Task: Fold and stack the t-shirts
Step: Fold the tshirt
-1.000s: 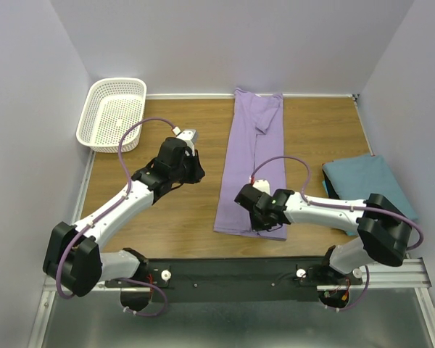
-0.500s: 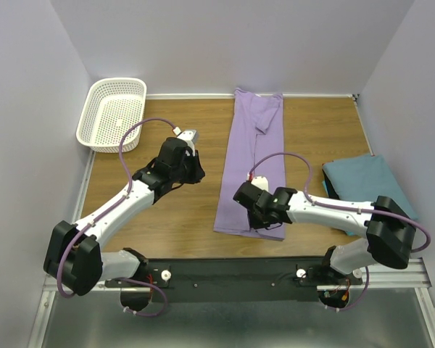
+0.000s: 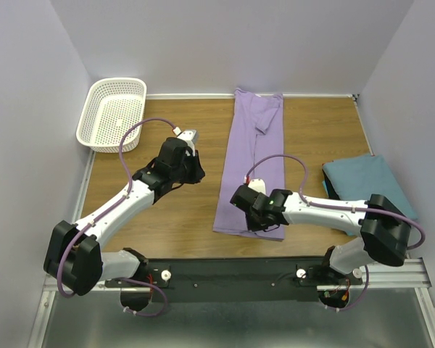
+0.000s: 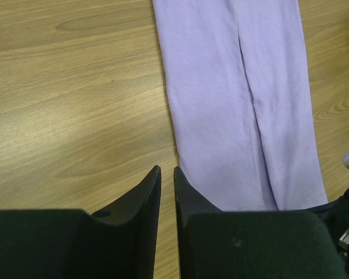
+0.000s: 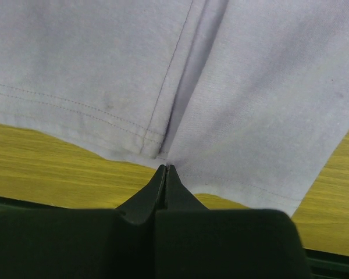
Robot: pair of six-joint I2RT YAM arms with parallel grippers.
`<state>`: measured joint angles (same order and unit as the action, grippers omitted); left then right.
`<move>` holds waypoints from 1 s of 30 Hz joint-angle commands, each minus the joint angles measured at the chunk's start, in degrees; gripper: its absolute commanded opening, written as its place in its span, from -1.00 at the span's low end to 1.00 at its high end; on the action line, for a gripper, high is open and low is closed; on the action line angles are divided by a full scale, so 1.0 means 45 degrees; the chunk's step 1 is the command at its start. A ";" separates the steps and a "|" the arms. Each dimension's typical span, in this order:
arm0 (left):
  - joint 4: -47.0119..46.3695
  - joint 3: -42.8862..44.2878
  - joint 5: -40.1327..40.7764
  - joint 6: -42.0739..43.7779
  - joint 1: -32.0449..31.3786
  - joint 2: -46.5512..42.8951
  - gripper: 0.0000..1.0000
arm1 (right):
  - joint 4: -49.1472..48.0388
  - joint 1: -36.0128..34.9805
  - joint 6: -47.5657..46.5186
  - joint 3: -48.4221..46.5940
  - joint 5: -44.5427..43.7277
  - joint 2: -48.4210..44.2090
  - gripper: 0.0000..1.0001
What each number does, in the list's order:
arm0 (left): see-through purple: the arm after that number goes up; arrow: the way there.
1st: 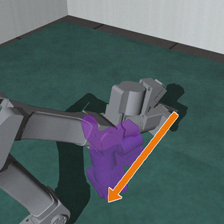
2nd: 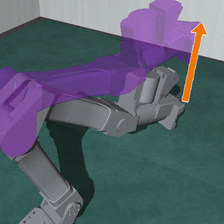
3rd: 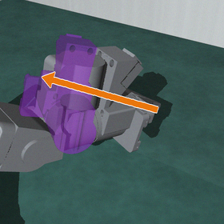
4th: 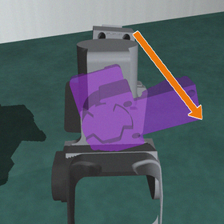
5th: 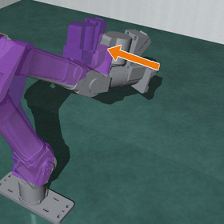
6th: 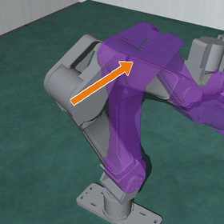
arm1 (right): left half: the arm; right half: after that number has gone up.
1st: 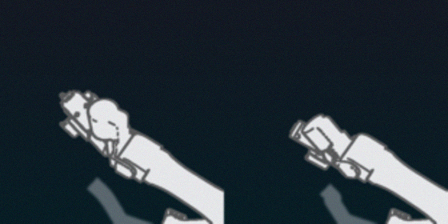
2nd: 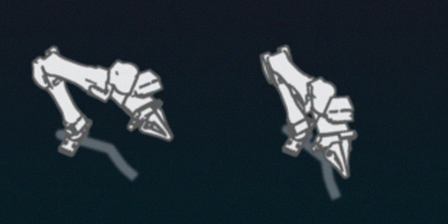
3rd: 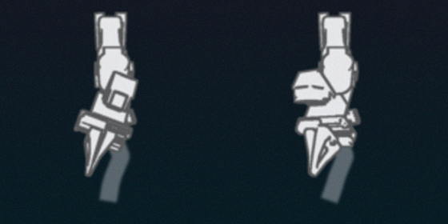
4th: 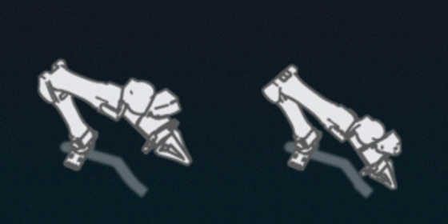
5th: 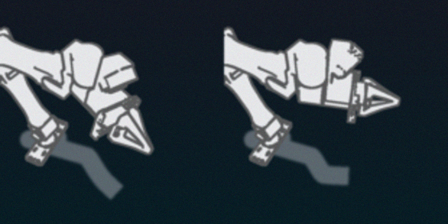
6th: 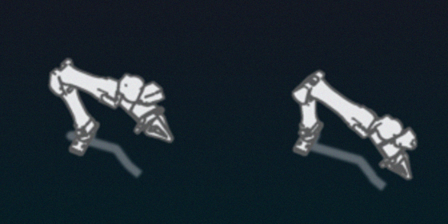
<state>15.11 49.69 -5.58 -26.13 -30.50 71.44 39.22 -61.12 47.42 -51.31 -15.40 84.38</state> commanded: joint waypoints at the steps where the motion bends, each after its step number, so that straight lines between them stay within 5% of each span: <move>1: -0.0116 -0.0046 -0.0107 0.0162 -0.0058 0.0101 -0.56 | -0.0376 -0.0128 0.0419 -0.0024 -0.0367 0.0233 -0.99; 9: -0.0116 -0.0066 -0.0165 0.0162 -0.0058 0.0082 -0.56 | -0.0669 -0.0128 0.0439 0.0034 -0.0348 0.0369 -0.92; 16: -0.0116 -0.0066 -0.0204 0.0162 -0.0058 0.0062 -0.56 | -0.1372 -0.0109 0.0439 0.0425 -0.0055 0.0409 -0.67; 19: -0.0116 -0.0086 -0.0185 0.0143 -0.0058 0.0043 -0.56 | -0.1353 -0.0109 0.0458 0.0387 -0.0094 0.0274 -0.28; 22: -0.0117 -0.0086 -0.0185 0.0162 -0.0058 0.0062 -0.56 | -0.1372 -0.0128 0.0478 0.0250 -0.0230 -0.0117 -0.11; 30: -0.0136 -0.0066 -0.0224 0.0162 -0.0058 0.0120 -0.56 | -0.1372 -0.0128 0.0517 -0.0159 -0.0232 0.0171 -0.28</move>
<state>15.14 49.67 -5.61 -26.13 -30.50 71.50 33.80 -61.19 48.64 -50.30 -15.46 83.15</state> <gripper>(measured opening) 0.220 0.401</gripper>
